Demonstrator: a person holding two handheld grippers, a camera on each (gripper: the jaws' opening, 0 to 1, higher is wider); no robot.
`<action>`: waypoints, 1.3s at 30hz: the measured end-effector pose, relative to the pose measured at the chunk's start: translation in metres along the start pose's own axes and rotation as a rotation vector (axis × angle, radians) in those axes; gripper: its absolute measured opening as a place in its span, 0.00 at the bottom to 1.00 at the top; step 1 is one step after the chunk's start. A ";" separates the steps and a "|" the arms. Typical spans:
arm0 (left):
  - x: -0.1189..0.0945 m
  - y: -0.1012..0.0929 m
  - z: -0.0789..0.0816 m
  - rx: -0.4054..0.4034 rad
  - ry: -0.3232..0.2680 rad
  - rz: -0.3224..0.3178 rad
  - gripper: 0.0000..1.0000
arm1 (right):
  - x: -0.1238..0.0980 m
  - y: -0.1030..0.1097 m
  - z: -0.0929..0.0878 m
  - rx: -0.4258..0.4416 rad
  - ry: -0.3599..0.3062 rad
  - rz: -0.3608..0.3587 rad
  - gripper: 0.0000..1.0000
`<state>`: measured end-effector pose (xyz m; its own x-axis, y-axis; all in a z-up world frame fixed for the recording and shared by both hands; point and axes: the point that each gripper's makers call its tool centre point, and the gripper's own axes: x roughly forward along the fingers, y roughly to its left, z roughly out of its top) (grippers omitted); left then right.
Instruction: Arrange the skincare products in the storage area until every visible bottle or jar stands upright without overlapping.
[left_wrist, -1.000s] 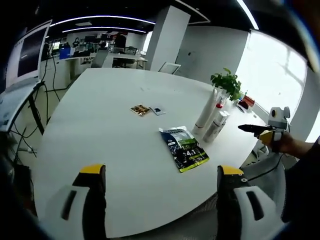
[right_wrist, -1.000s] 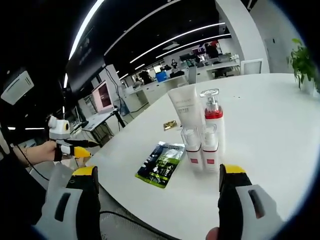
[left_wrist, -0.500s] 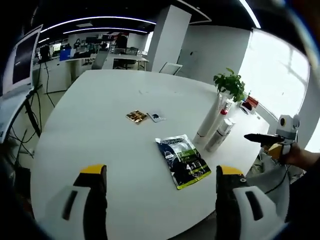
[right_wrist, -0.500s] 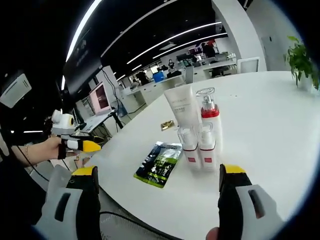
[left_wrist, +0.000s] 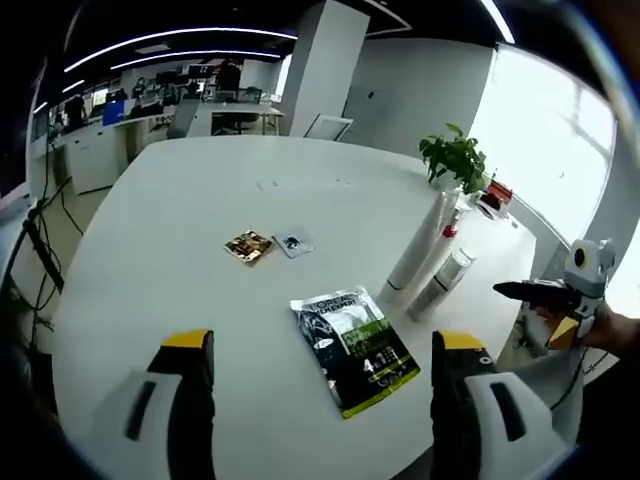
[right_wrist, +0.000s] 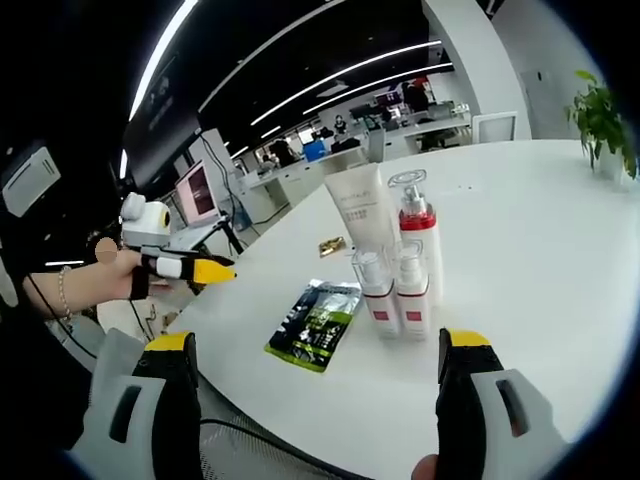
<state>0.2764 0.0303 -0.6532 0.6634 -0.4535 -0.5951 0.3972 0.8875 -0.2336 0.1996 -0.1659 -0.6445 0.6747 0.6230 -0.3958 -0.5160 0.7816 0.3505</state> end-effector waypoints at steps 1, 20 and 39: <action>0.006 0.001 0.004 0.002 0.001 -0.001 0.83 | 0.000 0.000 0.000 0.002 0.002 0.001 0.99; 0.064 0.021 0.016 -0.023 0.080 0.092 0.81 | -0.001 -0.010 -0.003 0.029 0.002 -0.034 0.99; 0.134 0.018 0.040 -0.019 0.089 0.097 0.77 | 0.000 -0.017 -0.009 0.045 0.026 -0.065 0.99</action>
<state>0.3978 -0.0178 -0.7058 0.6393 -0.3570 -0.6811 0.3212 0.9287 -0.1853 0.2036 -0.1788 -0.6582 0.6916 0.5722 -0.4408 -0.4470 0.8184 0.3611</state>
